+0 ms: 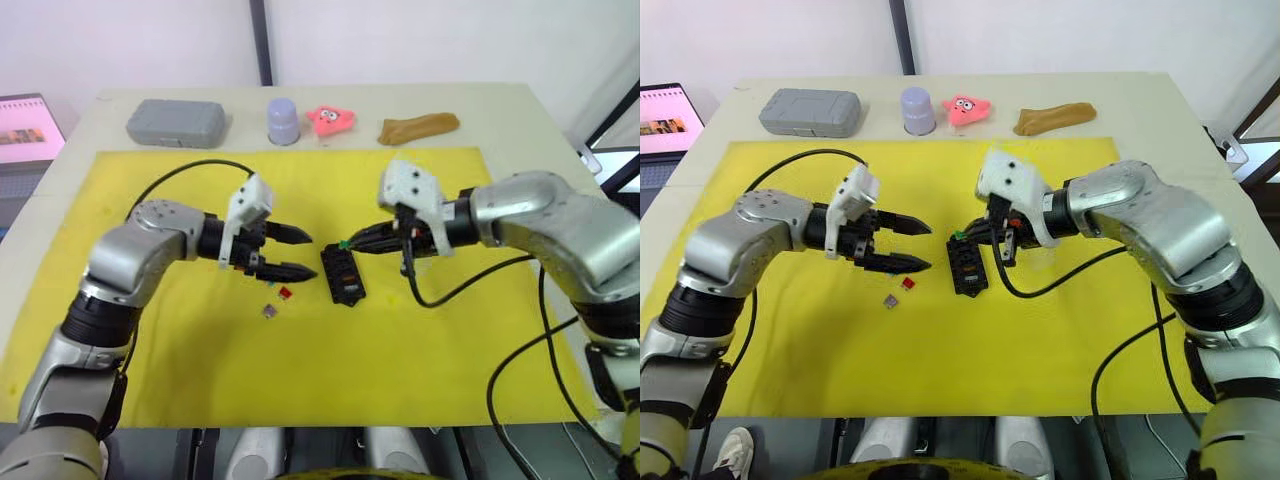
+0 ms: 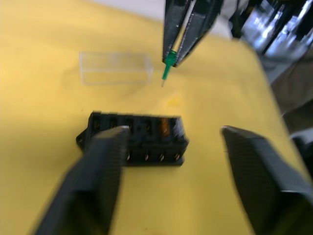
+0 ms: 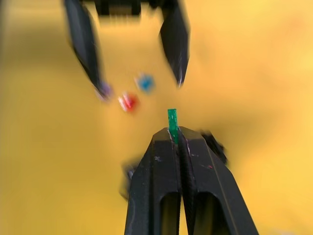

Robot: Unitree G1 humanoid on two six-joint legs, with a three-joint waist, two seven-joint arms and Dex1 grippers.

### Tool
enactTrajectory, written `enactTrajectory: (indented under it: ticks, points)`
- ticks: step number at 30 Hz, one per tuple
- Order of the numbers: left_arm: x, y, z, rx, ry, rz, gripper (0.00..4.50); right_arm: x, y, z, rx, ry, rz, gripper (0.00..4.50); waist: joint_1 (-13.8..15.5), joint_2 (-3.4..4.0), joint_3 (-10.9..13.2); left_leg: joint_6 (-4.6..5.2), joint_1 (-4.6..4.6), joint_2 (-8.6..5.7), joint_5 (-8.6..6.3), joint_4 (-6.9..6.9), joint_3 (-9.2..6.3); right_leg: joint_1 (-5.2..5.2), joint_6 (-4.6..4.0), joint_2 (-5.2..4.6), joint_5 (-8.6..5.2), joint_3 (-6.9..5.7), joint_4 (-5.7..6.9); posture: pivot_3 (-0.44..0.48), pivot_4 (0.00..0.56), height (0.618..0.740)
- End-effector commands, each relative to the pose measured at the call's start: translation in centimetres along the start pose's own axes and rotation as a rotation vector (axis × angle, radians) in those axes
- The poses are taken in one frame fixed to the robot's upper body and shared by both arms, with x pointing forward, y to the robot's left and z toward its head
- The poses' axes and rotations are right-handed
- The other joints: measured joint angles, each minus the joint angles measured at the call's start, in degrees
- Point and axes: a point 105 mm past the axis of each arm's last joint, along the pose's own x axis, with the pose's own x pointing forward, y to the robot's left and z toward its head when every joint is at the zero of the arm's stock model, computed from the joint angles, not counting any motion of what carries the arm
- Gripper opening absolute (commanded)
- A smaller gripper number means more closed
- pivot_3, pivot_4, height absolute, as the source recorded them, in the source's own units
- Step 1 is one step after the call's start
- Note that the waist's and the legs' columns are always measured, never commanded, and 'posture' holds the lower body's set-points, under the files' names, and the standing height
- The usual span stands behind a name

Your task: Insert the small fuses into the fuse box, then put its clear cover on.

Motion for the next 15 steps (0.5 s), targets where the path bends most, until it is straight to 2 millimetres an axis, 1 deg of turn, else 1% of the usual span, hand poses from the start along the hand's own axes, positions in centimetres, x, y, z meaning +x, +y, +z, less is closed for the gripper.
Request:
enactTrajectory:
  ticks: [1, 3, 5, 15]
  points:
    - [0.9, 0.8, -0.7, 0.079, 0.043, 0.058, 4.46, 0.3, -0.5, -0.2, -0.139, 0.021, 0.027, 0.0, -0.05, -0.02, 0.01, 0.0, 0.0, 0.0, 0.0, 0.01, 0.0, 0.0, 0.0, 0.0, 0.0, 0.0, 0.02, 0.0, 0.15, 0.74]
    - [1.3, 1.2, -1.7, 0.115, 0.088, 0.08, 4.46, 0.6, -0.5, -0.5, -0.167, 0.031, 0.054, 0.0, -0.1, -0.02, 0.01, 0.0, 0.0, 0.03, 0.0, 0.01, -0.01, -0.02, 0.0, 0.02, 0.0, 0.0, 0.02, 0.0, 0.15, 0.74]
    - [1.6, 1.4, -2.2, 0.126, 0.101, 0.098, 4.46, 1.0, -0.6, -0.7, -0.19, 0.038, 0.073, 0.0, -0.1, -0.02, 0.01, -0.01, 0.0, 0.05, 0.0, 0.0, -0.01, -0.04, 0.0, 0.03, 0.0, 0.0, 0.02, 0.0, 0.15, 0.74]
    - [2.1, 1.4, -2.6, 0.12, 0.094, 0.1, 4.46, 2.1, -0.8, -1.2, -0.238, 0.059, 0.125, 0.0, 0.16, -0.02, 0.01, -0.02, -0.03, 0.03, 0.01, 0.02, -0.02, -0.05, 0.0, -0.01, 0.0, 0.0, 0.02, 0.0, 0.15, 0.74]
